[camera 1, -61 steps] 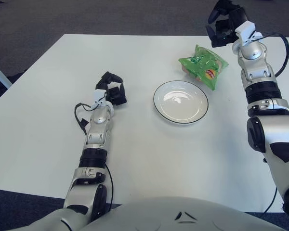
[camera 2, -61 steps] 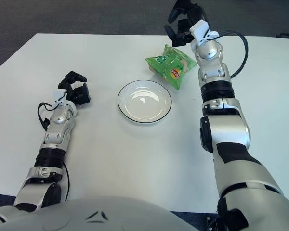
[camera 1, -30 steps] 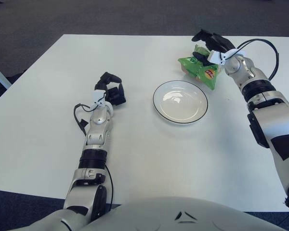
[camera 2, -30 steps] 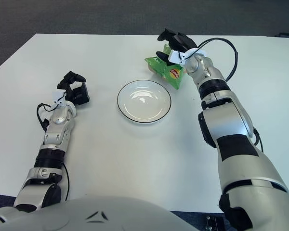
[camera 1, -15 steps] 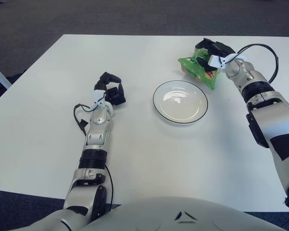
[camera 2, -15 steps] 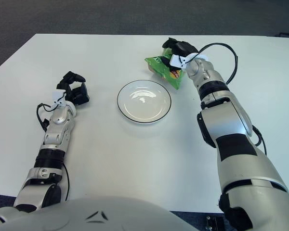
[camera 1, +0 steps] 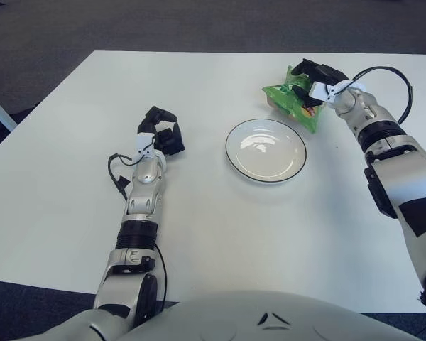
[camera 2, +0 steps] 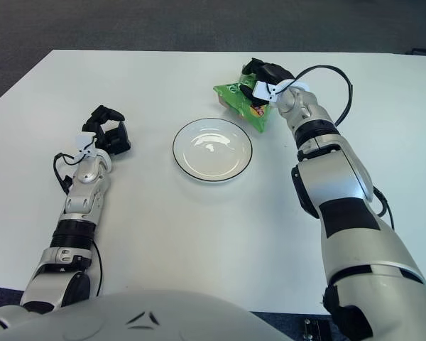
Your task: Put the snack into the plate.
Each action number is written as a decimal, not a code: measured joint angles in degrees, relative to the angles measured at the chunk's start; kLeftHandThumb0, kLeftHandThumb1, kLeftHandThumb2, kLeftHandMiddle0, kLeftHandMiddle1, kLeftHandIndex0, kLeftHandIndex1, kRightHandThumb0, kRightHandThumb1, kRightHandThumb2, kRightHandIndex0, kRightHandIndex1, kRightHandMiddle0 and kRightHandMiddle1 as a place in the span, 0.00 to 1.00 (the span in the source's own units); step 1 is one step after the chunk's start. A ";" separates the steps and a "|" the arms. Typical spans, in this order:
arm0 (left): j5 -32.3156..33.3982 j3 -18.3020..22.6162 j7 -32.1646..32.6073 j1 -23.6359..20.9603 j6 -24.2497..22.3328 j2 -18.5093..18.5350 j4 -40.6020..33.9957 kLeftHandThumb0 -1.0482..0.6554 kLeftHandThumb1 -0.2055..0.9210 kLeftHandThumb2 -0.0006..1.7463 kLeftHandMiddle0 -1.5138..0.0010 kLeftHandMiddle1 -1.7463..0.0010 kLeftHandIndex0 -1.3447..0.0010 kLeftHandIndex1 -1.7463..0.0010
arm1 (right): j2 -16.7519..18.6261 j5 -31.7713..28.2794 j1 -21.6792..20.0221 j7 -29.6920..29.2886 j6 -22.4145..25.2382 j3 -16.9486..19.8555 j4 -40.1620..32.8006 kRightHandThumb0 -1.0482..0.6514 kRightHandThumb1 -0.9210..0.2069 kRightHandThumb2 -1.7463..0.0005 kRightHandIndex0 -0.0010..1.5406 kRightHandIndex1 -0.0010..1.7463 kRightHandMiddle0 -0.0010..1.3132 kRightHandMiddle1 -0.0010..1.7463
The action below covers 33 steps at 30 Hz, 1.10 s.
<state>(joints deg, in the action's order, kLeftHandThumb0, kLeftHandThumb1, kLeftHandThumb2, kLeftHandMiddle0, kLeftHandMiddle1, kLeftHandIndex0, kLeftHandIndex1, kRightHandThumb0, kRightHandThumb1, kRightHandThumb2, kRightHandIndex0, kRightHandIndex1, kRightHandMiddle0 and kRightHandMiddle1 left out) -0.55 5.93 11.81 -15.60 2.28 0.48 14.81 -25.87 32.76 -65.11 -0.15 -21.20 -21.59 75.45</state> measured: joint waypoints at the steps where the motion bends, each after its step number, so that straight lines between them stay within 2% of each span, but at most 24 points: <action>1: -0.04 -0.01 0.10 0.00 0.00 0.00 0.00 0.34 0.47 0.74 0.15 0.00 0.55 0.00 | -0.12 0.00 0.14 0.17 -0.07 0.00 0.04 0.11 0.00 0.35 0.04 0.02 0.00 0.59; 4: -0.25 -0.07 0.38 0.00 0.00 0.00 0.05 0.34 0.48 0.74 0.15 0.00 0.56 0.00 | -0.48 -0.03 0.76 0.59 -0.21 0.05 0.14 0.10 0.00 0.35 0.05 0.03 0.00 0.61; 10: -0.26 -0.11 0.39 0.00 0.17 0.05 0.23 0.34 0.50 0.73 0.15 0.00 0.57 0.00 | -0.72 -0.03 1.79 1.48 -0.20 0.12 0.56 0.07 0.00 0.36 0.06 0.05 0.00 0.57; 14: -0.26 -0.17 0.38 0.00 0.28 0.06 0.26 0.34 0.49 0.73 0.15 0.00 0.57 0.00 | -0.77 -0.17 1.86 2.46 -0.20 0.37 0.59 0.07 0.00 0.36 0.03 0.04 0.00 0.53; 20: -0.29 -0.35 0.44 0.00 0.28 0.04 0.25 0.34 0.49 0.73 0.15 0.00 0.56 0.00 | -1.03 -0.20 2.44 3.30 -1.24 0.35 0.55 0.07 0.00 0.37 0.00 0.01 0.00 0.58; 26: -0.35 -0.46 0.57 0.03 0.34 0.01 0.19 0.34 0.48 0.74 0.15 0.00 0.56 0.00 | -1.41 -0.11 4.33 3.73 -2.69 -0.24 0.36 0.06 0.00 0.39 0.00 0.00 0.00 0.55; 33: -0.55 -0.45 1.98 0.12 0.35 -0.09 0.02 0.32 0.42 0.78 0.13 0.00 0.52 0.00 | -1.65 -0.12 4.34 5.40 -0.85 -0.49 -0.04 0.05 0.00 0.42 0.00 0.00 0.00 0.49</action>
<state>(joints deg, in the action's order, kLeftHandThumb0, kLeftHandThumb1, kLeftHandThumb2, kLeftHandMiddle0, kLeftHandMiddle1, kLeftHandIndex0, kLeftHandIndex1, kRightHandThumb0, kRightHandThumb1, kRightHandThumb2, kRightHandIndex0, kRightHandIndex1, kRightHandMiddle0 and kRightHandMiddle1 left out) -1.10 5.48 13.79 -15.48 2.62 0.39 14.83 -27.52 32.64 -60.77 5.25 -22.06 -22.09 75.41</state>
